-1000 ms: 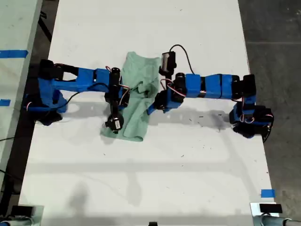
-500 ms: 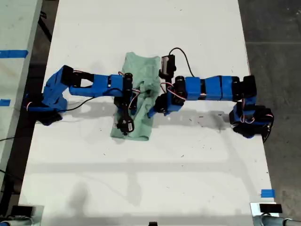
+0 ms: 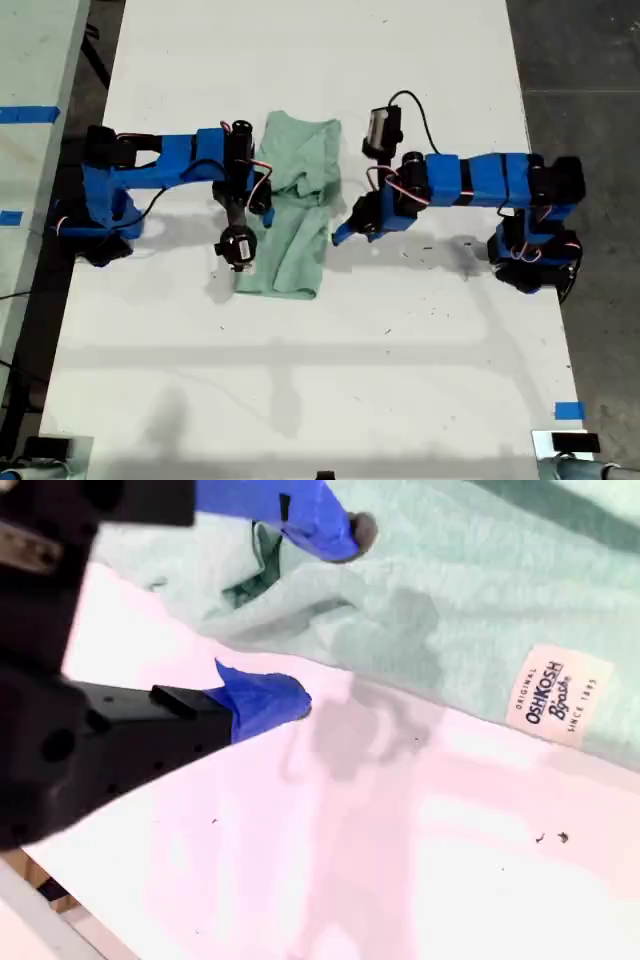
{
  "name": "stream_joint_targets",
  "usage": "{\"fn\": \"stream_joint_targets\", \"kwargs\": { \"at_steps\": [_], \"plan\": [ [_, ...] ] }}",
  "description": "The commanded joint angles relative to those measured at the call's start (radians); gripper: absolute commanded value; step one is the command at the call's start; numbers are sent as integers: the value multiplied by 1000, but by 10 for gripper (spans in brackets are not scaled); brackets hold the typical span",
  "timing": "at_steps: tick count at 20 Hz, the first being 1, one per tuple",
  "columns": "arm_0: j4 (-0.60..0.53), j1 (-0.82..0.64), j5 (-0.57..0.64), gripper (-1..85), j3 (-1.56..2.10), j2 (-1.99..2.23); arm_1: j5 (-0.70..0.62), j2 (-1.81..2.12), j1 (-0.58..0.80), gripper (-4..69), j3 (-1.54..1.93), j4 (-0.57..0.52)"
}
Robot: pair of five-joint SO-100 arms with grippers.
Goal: Fold tshirt
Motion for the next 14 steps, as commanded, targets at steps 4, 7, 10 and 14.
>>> {"fn": "stream_joint_targets", "kwargs": {
  "at_steps": [4,7,10,14],
  "plan": [
    [-103,112,-83,165,426,394,49,242,-46,259,146,9],
    [-195,163,-141,163,540,477,46,192,-63,269,112,-12],
    [-209,181,-147,160,537,476,26,67,-71,268,-25,-12],
    [-250,198,-126,159,468,385,-8,-186,-72,269,-281,-5]
  ]
}}
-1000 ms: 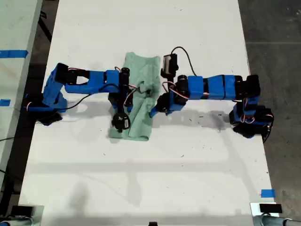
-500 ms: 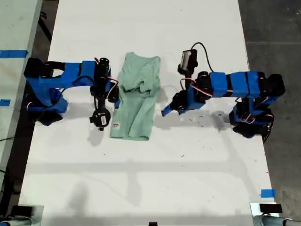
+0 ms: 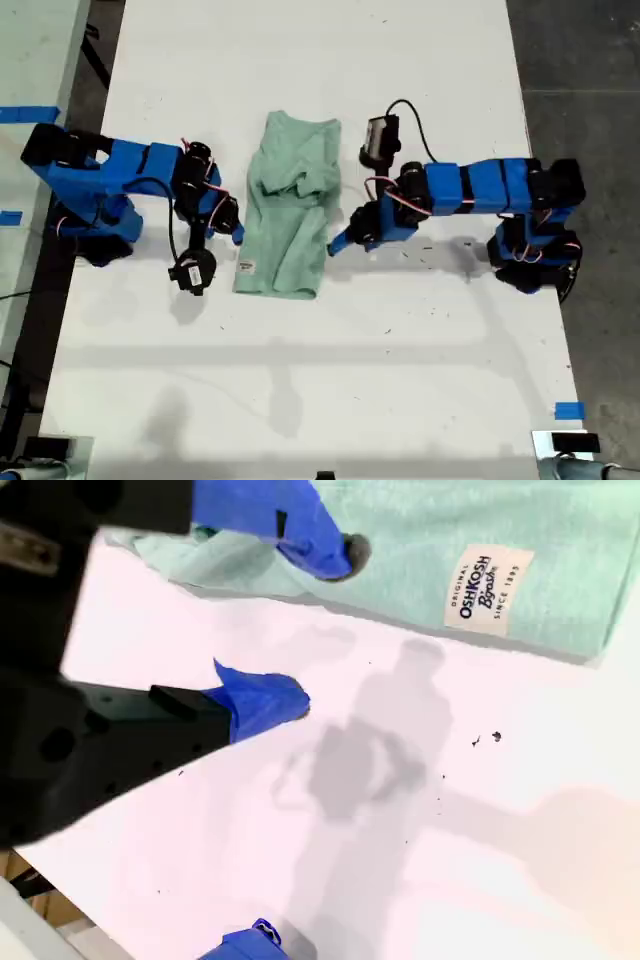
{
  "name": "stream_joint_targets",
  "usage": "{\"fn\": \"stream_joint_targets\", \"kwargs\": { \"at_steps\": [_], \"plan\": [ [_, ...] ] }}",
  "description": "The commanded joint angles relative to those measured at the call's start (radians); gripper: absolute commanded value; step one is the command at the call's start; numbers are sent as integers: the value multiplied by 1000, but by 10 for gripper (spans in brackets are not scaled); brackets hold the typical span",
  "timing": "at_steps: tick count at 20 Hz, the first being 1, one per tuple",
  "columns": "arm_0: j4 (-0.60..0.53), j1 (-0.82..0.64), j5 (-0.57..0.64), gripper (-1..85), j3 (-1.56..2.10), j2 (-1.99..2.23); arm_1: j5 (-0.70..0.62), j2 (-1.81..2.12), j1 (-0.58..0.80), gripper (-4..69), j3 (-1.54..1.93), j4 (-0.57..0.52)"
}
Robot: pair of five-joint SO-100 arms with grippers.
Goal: Fold tshirt
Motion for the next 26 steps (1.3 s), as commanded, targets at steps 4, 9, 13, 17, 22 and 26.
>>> {"fn": "stream_joint_targets", "kwargs": {
  "at_steps": [4,9,13,17,22,26],
  "plan": [
    [-187,35,29,146,-75,-117,-38,-288,-14,271,-356,-9],
    [-304,54,31,143,-58,-215,-44,-546,-25,269,-592,-25],
    [-537,58,8,128,121,-222,-44,-696,-28,271,-663,-92],
    [-614,64,-18,118,144,-337,-40,-827,-26,237,-689,-120],
    [-683,87,-25,1,141,-364,-12,-841,-51,-17,-689,-92],
    [-698,97,3,1,121,-316,-12,-776,-78,-18,-690,-18]
  ]
}}
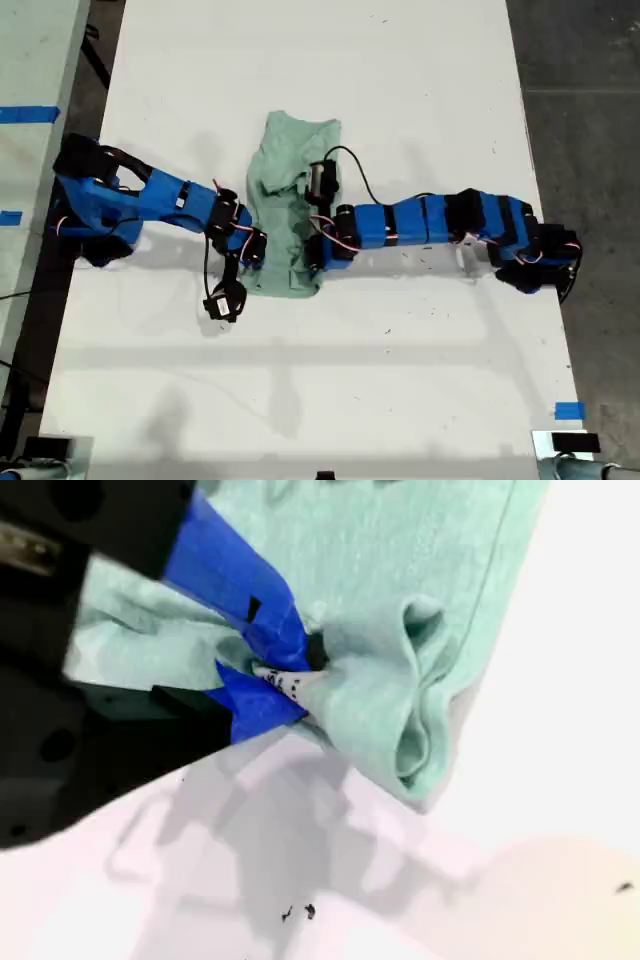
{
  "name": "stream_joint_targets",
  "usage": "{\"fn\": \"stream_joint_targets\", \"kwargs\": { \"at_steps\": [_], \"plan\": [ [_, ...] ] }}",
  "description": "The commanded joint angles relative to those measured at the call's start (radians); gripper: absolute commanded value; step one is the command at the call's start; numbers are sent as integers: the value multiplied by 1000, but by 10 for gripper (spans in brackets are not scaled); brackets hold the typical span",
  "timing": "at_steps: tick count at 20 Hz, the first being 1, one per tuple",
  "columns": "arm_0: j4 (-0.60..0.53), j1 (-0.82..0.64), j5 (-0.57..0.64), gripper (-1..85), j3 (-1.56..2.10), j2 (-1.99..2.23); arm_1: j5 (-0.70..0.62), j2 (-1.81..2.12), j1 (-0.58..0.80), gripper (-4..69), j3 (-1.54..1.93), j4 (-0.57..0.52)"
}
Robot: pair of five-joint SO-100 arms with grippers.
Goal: Fold tshirt
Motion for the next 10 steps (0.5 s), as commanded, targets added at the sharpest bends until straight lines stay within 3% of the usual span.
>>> {"fn": "stream_joint_targets", "kwargs": {
  "at_steps": [1,4,10],
  "plan": [
    [-20,25,31,1,-55,41,-3,83,-43,-18,11,84],
    [127,54,127,0,-244,57,-37,239,-84,-18,25,160],
    [495,141,172,0,-683,-23,-43,446,-189,-18,118,202]
  ]
}}
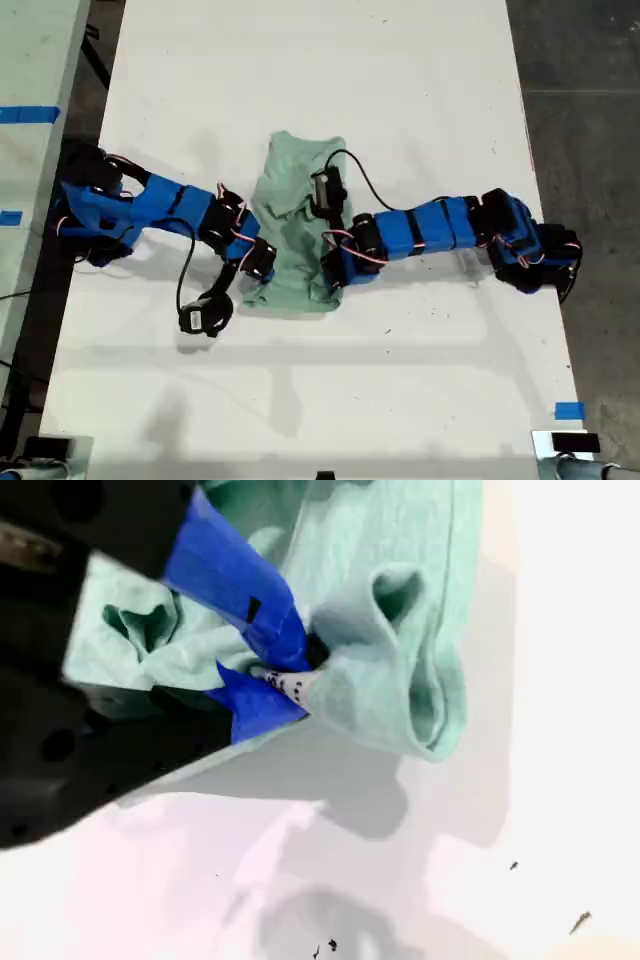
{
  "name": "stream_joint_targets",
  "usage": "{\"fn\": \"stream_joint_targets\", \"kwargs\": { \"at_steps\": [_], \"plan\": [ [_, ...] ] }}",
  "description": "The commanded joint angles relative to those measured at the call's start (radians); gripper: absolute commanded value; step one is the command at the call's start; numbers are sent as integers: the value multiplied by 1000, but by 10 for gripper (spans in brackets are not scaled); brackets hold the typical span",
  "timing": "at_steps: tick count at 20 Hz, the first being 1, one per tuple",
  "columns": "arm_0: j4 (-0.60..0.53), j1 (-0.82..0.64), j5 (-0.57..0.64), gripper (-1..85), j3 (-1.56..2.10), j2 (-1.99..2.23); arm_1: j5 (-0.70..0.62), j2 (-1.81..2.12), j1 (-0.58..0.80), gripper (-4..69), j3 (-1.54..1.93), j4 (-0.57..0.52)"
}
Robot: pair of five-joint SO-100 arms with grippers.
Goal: Fold tshirt
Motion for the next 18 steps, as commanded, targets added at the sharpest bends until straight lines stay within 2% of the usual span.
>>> {"fn": "stream_joint_targets", "kwargs": {
  "at_steps": [1,5,7,10,12,18],
  "plan": [
    [118,51,2,0,-183,2,23,147,-57,-18,-3,17],
    [109,34,-5,0,-192,26,60,175,-38,-18,3,15],
    [141,-31,32,0,-187,60,58,225,46,-18,41,14],
    [199,-204,133,0,-150,127,5,336,222,-18,189,-9],
    [224,-334,224,0,-130,140,-55,400,341,-18,282,-54],
    [186,-646,465,0,-144,81,-213,506,626,-18,548,-287]
  ]
}}
